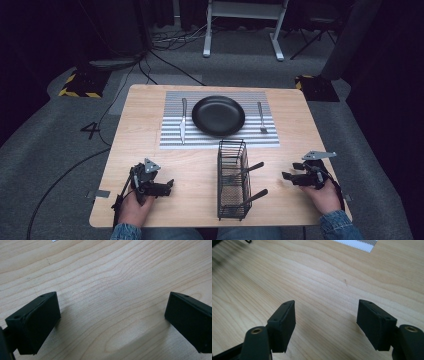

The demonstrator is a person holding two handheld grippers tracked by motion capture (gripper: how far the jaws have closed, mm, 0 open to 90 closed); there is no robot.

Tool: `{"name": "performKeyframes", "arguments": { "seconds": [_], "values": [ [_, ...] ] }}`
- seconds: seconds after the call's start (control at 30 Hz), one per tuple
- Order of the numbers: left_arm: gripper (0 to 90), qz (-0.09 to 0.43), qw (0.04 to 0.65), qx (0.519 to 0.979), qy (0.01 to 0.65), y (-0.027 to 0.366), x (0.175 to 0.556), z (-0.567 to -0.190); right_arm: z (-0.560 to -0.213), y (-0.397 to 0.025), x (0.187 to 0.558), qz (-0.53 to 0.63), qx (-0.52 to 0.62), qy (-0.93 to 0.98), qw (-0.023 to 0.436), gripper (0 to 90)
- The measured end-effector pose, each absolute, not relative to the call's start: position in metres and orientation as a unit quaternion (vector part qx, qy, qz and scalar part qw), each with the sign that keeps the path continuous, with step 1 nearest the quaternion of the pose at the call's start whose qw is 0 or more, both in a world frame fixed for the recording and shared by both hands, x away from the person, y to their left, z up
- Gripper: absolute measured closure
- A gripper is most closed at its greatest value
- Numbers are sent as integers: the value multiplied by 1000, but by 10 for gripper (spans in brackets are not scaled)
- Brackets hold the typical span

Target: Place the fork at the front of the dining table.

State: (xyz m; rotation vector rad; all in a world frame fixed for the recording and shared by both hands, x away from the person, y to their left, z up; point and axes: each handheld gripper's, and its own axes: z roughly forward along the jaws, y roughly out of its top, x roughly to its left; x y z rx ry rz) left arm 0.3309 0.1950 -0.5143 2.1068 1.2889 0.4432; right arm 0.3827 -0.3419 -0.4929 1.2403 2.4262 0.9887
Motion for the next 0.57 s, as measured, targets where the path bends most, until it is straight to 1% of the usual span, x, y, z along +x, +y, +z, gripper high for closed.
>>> {"name": "performKeyframes", "arguments": {
  "seconds": [0.07,0.2,0.27,0.3,0.33,0.37,0.47,0.57],
  "values": [
    [2,168,311,798,488,195,331,-514,-495,-342,382,339,424,831,122,299],
    [2,168,311,798,489,195,331,-514,-500,-344,379,353,415,826,143,290],
    [2,168,311,798,489,195,331,-514,-503,-344,378,358,402,828,156,246],
    [2,168,311,798,489,195,331,-514,-506,-344,377,361,393,829,165,213],
    [2,168,311,798,489,195,331,-514,-509,-342,375,361,385,831,176,160],
    [2,168,311,798,489,195,331,-514,-509,-342,375,361,385,831,176,160],
    [2,168,311,798,489,195,331,-514,-509,-340,376,356,389,831,177,123],
    [2,168,311,798,489,195,331,-514,-509,-340,376,355,392,830,177,118]
  ]
}}
